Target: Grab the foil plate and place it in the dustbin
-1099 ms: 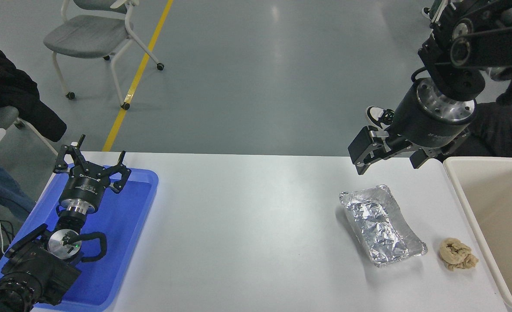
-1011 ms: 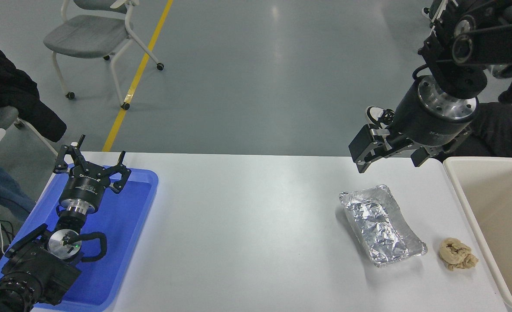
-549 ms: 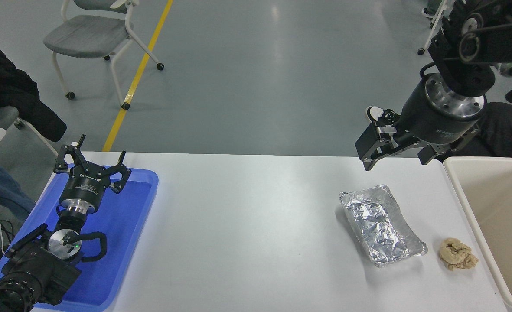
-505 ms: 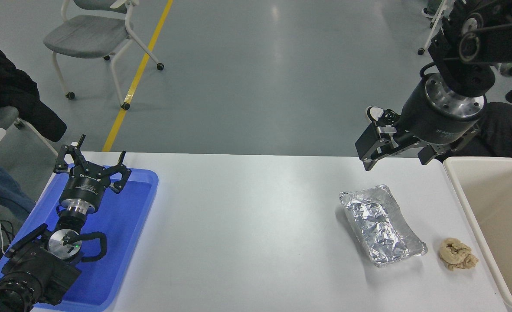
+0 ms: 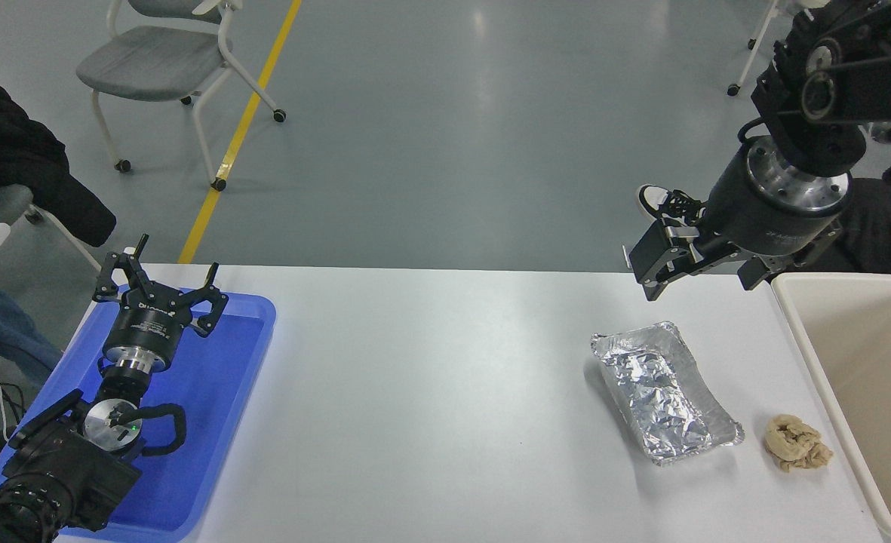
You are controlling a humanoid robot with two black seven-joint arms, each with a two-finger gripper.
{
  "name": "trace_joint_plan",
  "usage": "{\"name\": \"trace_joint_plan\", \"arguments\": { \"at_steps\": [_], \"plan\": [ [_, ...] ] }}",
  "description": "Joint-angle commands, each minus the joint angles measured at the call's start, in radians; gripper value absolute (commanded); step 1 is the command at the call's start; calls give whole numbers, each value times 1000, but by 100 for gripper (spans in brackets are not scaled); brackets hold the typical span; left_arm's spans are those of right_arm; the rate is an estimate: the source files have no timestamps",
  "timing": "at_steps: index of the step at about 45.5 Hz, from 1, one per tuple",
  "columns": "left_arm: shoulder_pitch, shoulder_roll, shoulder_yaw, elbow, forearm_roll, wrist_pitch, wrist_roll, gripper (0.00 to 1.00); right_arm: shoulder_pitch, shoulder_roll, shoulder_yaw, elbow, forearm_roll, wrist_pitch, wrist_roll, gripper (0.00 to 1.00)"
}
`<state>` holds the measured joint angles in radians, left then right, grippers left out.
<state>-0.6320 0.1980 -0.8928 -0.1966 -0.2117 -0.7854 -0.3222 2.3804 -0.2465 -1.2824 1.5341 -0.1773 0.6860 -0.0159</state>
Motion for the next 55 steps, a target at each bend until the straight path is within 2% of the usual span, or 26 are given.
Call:
{"name": "trace_joint_plan", "arguments": {
  "at_steps": [1, 11, 21, 55],
  "plan": [
    [0, 0, 0, 2, 0, 0, 0, 100, -159, -102, 14, -51, -178, -100, 1, 100],
    [0, -2, 0, -1, 0, 0, 0, 100, -366, -169, 93, -164, -312, -183, 1, 100],
    [0, -2, 0, -1, 0, 0, 0, 100, -599, -177, 193, -305, -418, -255, 2, 100],
    [-2, -3, 0, -1, 0, 0, 0, 100, -1096, -152, 409, -647, -459, -450, 2, 100]
  ]
}}
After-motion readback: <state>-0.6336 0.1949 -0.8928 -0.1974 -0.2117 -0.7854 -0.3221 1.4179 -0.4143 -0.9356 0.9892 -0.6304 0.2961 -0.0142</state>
